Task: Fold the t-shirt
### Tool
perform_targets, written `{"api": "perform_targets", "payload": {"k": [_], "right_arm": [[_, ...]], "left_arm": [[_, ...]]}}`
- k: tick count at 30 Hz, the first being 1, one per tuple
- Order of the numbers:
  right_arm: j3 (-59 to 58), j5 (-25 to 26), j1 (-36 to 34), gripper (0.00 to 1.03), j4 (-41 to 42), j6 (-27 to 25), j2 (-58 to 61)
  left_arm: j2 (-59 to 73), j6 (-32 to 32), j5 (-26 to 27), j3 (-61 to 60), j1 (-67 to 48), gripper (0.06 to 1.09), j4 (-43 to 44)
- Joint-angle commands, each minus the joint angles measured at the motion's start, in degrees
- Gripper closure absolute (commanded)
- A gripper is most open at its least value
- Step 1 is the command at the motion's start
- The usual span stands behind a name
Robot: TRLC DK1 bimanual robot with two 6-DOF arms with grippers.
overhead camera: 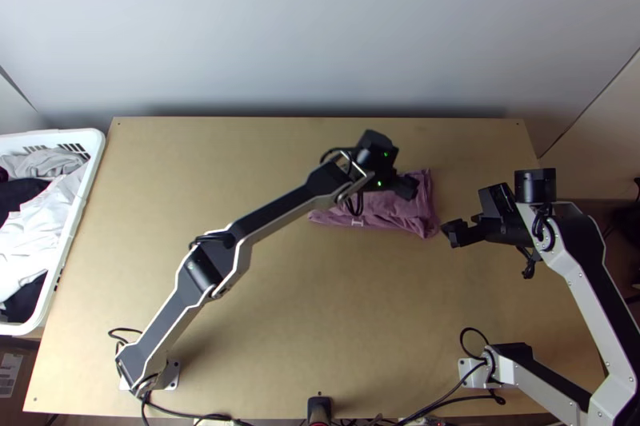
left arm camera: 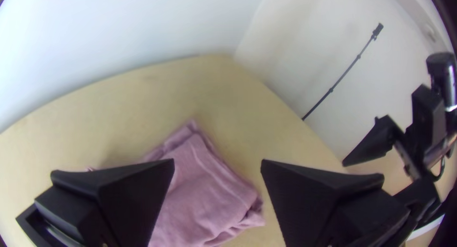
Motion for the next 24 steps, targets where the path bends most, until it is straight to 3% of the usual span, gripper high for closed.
{"api": "perform_targets", "payload": {"k": [1,9,16,24], "right_arm": [[-1.49,-0.05,2.01,0.03,2.93,1.08,1.39],[4.14,0.04,13.26,0.03,13.12,6.97,12.11],[9.41,0.04,20.29,0.03,18.75,4.42,26.17],[7.21,0.04,19.50,0.03,24.02,4.16,36.63]], "left_arm": [[-8.76,-1.98,-0.38,0.57,3.14,0.10,-4.57],[-18.51,1.98,-0.64,-10.59,10.17,0.10,-17.75],[-22.03,6.29,-2.05,-28.43,9.64,0.11,-13.18],[-13.86,7.08,-4.51,-29.22,8.76,0.11,-8.61]]}}
